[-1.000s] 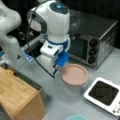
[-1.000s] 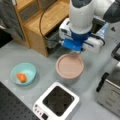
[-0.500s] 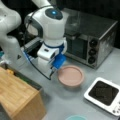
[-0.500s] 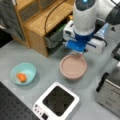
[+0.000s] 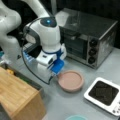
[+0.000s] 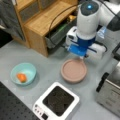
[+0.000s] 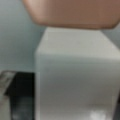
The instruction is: Pick up the pan. Place the pan on the table. Pick up the bowl. Place the bowl on the stove.
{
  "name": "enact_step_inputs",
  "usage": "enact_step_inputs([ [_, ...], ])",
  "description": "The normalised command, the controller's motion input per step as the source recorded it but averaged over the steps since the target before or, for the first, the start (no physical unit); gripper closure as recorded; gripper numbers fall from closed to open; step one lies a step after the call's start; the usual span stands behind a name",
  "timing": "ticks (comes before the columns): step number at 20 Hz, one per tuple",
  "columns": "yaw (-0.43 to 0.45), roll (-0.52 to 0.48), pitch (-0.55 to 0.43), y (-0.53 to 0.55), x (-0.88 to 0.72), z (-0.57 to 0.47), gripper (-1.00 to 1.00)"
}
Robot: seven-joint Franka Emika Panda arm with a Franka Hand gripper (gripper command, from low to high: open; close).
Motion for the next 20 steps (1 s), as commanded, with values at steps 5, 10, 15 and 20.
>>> enact_step_inputs([
  [5, -0.041, -0.022, -0.111, -0.05, 0.08, -0.10, 1.00],
  [10, -0.033, -0.026, -0.090, -0.04, 0.07, -0.07, 1.00],
  [15, -0.025, -0.031, -0.081, -0.02, 0.06, -0.07, -1.00],
  [20, -0.033, -0.027, -0.044, -0.01, 0.06, 0.01, -1.00],
])
